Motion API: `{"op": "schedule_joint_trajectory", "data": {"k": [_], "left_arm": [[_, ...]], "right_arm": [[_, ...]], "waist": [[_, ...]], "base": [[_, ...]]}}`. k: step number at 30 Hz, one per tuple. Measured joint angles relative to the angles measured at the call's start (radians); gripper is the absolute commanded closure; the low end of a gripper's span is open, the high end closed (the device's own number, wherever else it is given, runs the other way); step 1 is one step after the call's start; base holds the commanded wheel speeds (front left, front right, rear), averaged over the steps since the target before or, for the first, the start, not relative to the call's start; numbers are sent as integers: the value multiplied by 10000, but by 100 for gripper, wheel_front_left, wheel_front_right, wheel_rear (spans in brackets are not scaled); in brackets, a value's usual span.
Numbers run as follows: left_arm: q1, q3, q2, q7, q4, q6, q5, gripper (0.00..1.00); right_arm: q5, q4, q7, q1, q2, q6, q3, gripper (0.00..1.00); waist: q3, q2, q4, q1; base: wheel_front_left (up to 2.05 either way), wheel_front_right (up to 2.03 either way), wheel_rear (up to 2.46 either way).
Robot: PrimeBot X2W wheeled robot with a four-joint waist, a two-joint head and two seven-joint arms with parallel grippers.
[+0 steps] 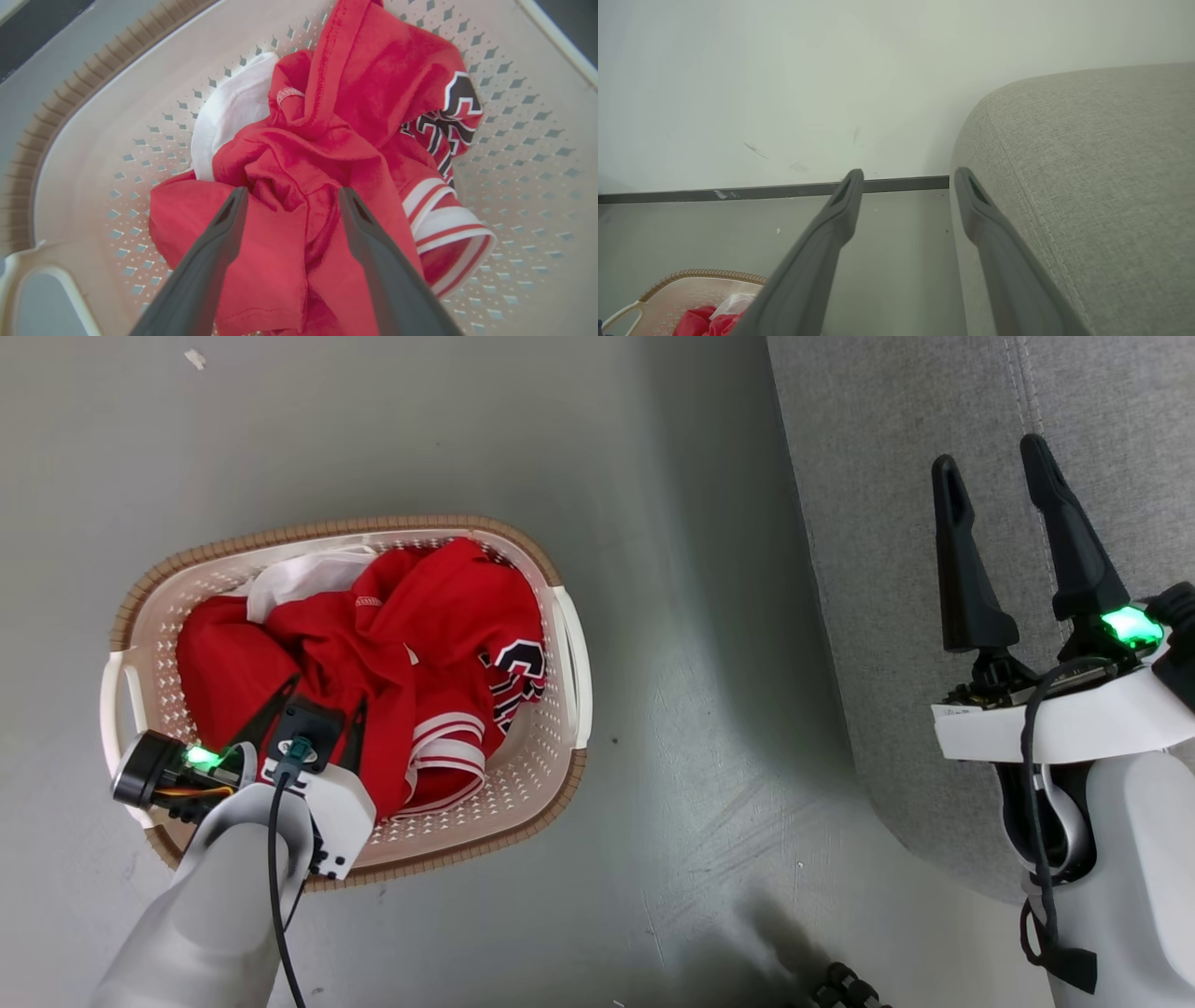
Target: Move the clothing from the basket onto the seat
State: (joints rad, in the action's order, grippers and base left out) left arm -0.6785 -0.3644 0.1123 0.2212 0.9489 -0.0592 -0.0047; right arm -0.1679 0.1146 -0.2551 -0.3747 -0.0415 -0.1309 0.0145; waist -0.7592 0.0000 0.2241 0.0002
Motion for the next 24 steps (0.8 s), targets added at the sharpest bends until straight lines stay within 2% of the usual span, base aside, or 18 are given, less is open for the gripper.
{"op": "schedule_joint_trajectory", "data": {"k": [19,20,21,22,23,24], "left_arm": [[-995,169,184,-192,1022,-341,67,0],[-1029,196,182,-205,1078,-349,63,9],[-1071,224,176,-278,1133,-349,59,37],[-1116,267,171,-278,1187,-349,40,58],[-1146,299,167,-278,1214,-349,8,84],[-1162,309,155,-274,1221,-349,-27,100]], "right_arm": [[-190,-2,0,-775,-4,0,105,0],[-190,0,0,-847,-4,0,105,0],[-190,2,0,-878,-4,0,104,0],[-190,-2,0,-877,-4,0,107,0],[-190,-12,0,-877,-4,0,102,0],[-190,-12,0,-877,-4,0,88,0]], "waist": [[-1021,0,261,0],[-1055,0,269,0],[-1086,0,276,-1],[-1114,0,284,-1],[-1140,0,290,0],[-1164,0,294,0]], "base": [[0,0,0],[0,0,0],[0,0,0],[0,0,0],[0,0,0],[0,0,0]]}}
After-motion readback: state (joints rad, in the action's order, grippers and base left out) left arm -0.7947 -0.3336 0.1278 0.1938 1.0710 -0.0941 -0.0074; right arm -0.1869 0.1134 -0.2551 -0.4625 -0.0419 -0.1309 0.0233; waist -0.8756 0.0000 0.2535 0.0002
